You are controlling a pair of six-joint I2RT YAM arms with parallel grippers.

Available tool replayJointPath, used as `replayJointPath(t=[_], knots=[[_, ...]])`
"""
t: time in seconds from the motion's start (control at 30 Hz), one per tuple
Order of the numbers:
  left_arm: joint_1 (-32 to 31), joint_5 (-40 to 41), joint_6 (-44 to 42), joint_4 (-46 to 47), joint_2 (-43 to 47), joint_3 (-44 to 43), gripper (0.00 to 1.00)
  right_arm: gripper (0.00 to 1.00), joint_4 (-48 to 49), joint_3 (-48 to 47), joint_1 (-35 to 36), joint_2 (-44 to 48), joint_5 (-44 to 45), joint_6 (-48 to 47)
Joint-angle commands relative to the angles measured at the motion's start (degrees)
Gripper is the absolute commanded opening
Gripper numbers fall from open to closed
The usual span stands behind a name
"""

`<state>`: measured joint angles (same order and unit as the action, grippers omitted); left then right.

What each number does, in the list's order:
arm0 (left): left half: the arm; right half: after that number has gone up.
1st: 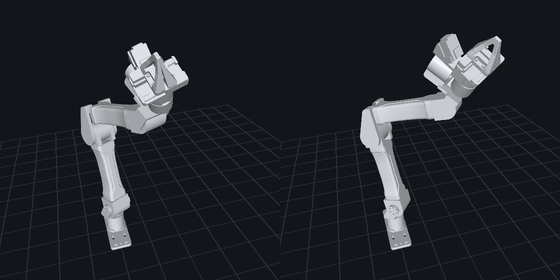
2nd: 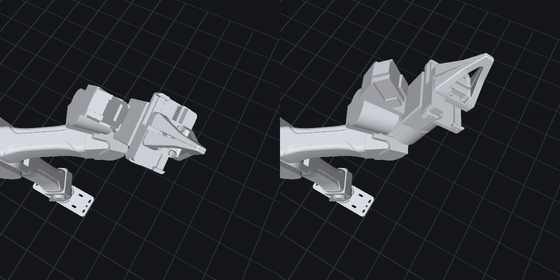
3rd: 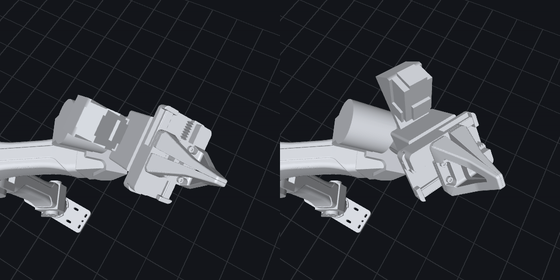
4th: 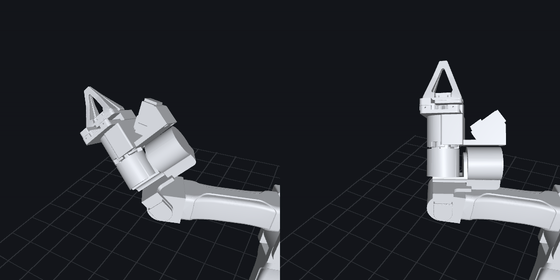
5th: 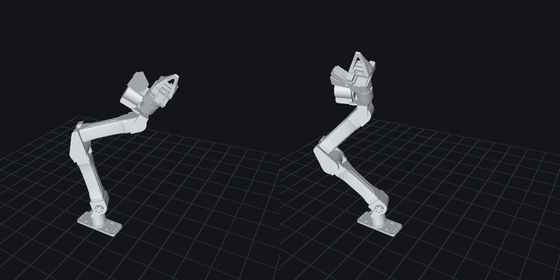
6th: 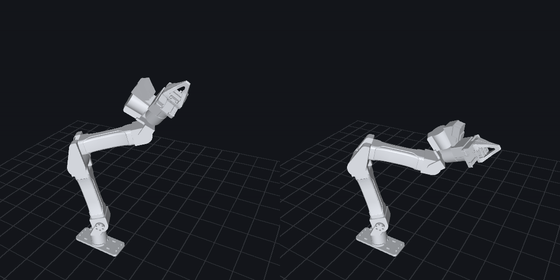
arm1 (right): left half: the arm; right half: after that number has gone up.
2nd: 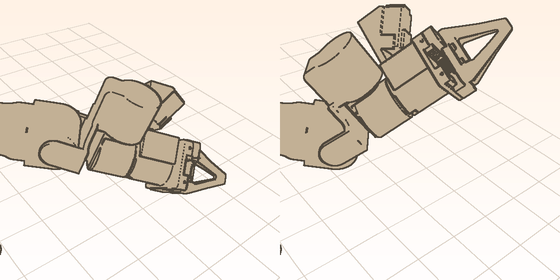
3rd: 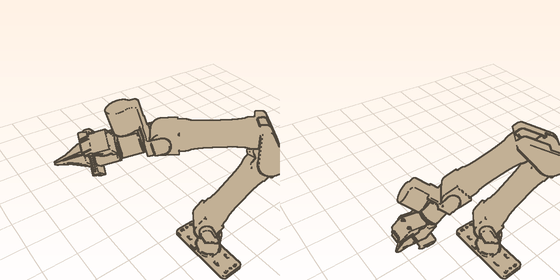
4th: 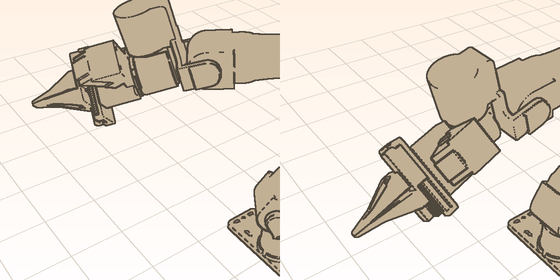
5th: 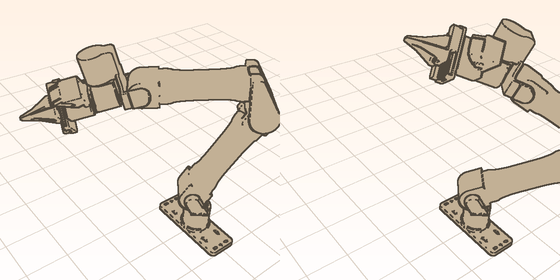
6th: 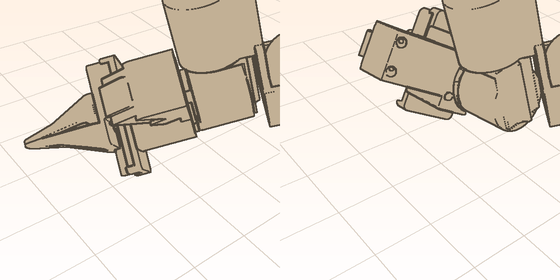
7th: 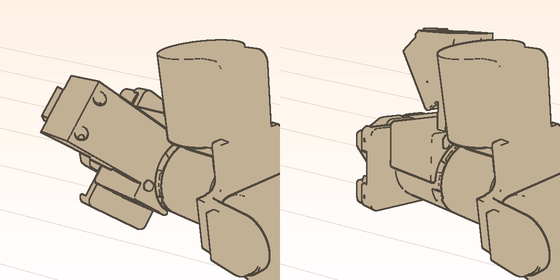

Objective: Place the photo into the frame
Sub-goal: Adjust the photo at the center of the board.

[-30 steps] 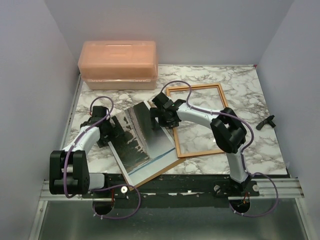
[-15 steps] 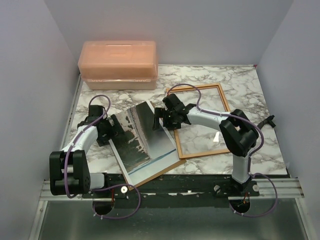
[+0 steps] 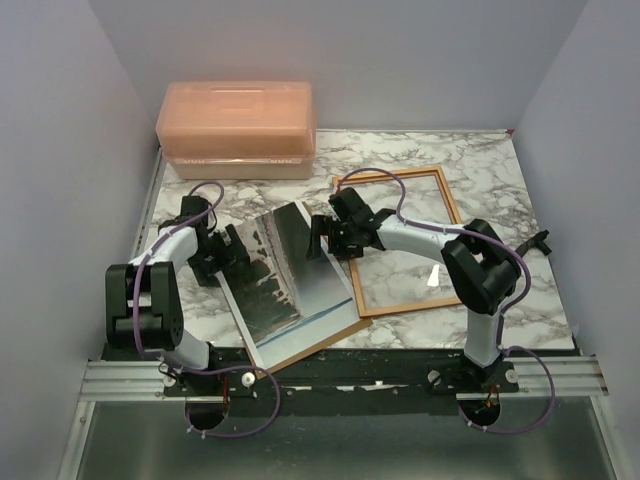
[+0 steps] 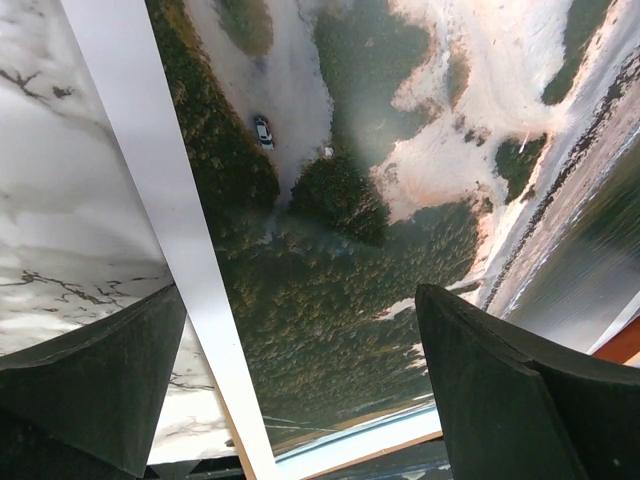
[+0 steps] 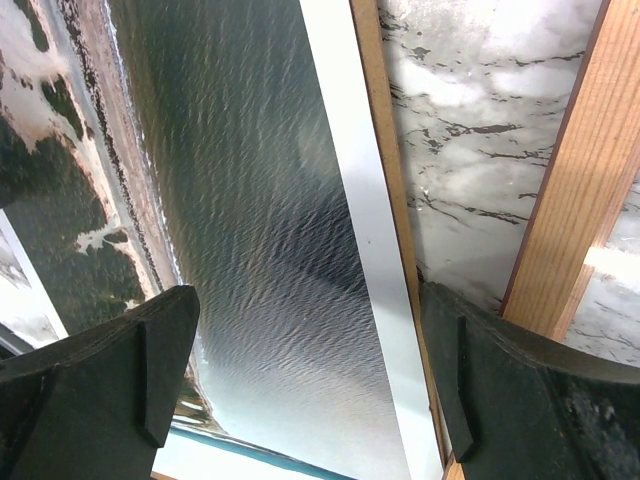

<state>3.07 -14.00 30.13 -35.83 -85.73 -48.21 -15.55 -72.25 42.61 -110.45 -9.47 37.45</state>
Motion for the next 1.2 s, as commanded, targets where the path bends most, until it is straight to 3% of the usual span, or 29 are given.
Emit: replayJointPath(t=[0.0,0.33,0.7,1.17], knots=[[-0.8,-11.3,0.0,10.1,-3.0,-6.5,0.95,0.98,-3.8,1.2,4.0,-0.9,-12.7,4.4],[-2.9,-11.7,-1.7,6.3,-8.2,-15.1,0.95,1.0,-4.2,0.7,3.0,0.8,-10.6,4.8],[-7.2,-6.7,-4.8,-1.0,-16.0,-26.7,0.95,1.0,-2.7,2.8,2.8,1.8,-12.0,5.3],[-7.7,12.4,-3.1,-3.6,-7.9,-16.1,0.98,0.99,-5.7,3.5,2.7,2.5,-4.4,5.1]])
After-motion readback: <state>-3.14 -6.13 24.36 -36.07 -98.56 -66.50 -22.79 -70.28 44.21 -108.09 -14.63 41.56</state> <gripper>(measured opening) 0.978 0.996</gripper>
